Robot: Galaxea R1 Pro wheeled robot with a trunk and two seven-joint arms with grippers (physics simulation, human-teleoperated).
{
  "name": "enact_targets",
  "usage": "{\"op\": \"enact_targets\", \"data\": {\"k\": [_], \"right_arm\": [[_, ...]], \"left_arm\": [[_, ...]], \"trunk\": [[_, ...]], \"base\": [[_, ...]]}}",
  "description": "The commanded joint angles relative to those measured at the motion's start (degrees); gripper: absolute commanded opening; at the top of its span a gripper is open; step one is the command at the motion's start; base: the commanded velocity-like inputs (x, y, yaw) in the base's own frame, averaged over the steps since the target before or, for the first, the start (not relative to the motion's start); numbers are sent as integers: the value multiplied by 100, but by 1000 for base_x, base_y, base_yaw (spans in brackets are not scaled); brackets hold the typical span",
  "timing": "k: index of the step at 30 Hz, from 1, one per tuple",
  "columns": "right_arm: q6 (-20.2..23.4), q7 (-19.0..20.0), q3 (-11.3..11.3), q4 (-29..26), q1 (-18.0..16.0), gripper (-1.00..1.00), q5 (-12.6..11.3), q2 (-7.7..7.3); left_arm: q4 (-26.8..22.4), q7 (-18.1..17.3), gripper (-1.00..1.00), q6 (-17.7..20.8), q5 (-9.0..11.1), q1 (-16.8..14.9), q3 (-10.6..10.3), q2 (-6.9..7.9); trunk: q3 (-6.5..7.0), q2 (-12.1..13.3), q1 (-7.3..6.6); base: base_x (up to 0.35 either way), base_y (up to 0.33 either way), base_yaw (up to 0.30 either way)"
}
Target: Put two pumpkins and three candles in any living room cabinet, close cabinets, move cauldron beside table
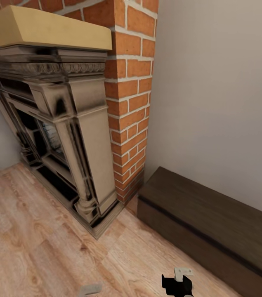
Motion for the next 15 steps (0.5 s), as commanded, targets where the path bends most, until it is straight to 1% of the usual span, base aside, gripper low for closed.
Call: {"op": "enact_targets", "data": {"k": [1, 2, 3, 5, 7, 9, 13, 15], "right_arm": [[-3, -8, 1, 2, 0, 100, 0, 0], [-8, -122, 1, 5, 0, 100, 0, -5], [-10, -354, 1, 7, 0, 100, 0, -3], [-13, -680, 1, 8, 0, 100, 0, 5], [-13, -862, 1, 9, 0, 100, 0, 11], [-1, -984, 1, 9, 0, 100, 0, 13], [18, -1049, 1, 9, 71, 100, 0, 13], [21, -1064, 1, 9, 103, 100, 0, 9]], "left_arm": [[1, 0, 100, -2, 1, 0, 0, 3], [2, 11, 100, -3, 2, 0, 1, 8], [5, 30, 100, -6, 3, 0, 1, 7], [9, 44, 100, -6, 4, 0, 4, 17], [12, 49, 100, -4, 12, 0, 2, 31], [17, 55, 100, -2, 37, 0, 1, 41], [23, 61, 100, 19, 51, 0, 1, 48], [159, 66, 100, 44, 56, 0, 4, 68]], "trunk": [[3, 0, 0], [5, 0, 0], [5, 0, 0], [6, 0, 0], [7, 0, 0], [7, 0, 0], [7, 0, 0], [8, 0, 0]], "base": [[0, 0, 273], [0, 0, 279], [0, 0, 282], [0, 0, 283], [0, 0, 284], [0, 0, 285], [0, 0, 287], [0, 0, 278]]}}
